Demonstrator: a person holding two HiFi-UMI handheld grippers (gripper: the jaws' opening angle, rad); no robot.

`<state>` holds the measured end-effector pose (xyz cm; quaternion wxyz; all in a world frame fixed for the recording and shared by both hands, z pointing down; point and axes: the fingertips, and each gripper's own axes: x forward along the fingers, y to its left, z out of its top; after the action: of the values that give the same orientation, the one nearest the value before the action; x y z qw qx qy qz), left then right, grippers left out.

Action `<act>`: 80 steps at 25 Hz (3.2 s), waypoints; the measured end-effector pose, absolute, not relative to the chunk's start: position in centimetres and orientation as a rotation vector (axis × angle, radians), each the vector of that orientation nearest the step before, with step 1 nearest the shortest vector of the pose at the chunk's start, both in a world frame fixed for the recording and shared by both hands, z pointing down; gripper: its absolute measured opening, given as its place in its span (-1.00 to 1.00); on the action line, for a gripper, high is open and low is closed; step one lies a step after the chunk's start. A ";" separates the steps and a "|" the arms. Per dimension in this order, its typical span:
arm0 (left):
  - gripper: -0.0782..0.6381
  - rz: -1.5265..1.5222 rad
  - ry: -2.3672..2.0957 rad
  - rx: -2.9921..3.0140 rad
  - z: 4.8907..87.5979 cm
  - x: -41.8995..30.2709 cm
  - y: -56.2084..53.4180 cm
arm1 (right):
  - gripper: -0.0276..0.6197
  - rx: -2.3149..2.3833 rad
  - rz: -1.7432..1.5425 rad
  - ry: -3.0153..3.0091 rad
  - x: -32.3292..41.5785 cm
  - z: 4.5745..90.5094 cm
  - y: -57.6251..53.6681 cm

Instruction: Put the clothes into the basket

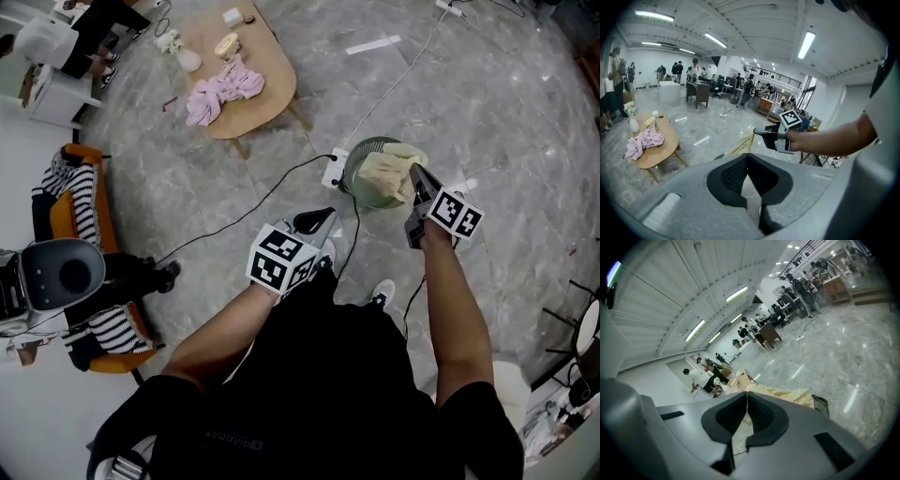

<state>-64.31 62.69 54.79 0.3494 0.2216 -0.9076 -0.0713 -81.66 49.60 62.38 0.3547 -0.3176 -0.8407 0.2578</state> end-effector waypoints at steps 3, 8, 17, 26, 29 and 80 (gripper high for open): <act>-0.78 -0.184 -2.332 0.576 55.5 -63.9 64.0 | -0.85 -0.735 0.628 -2.122 -81.4 67.4 50.2; -0.78 -0.174 -2.299 0.590 56.5 -63.3 65.3 | -0.85 -0.592 0.564 -2.010 -77.8 75.4 48.7; -0.78 -0.157 -2.243 0.660 58.1 -63.6 66.1 | -0.85 -0.413 0.506 -1.779 -67.2 84.1 44.4; -0.78 -0.121 -2.224 0.776 57.6 -64.2 64.7 | -0.84 -0.311 0.562 -1.773 -64.7 85.1 43.4; -0.78 -0.121 -2.207 0.798 57.8 -64.8 65.1 | -0.84 -0.278 0.556 -1.775 -65.2 85.3 43.4; -0.78 -0.244 -2.466 0.704 48.5 -44.2 48.1 | -0.87 -1.158 0.485 -2.247 -45.8 51.2 38.1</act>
<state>-44.24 48.10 48.52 0.2788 0.2625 -0.9193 -0.0910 -45.77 38.12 51.24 0.2800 -0.4320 -0.8381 0.1807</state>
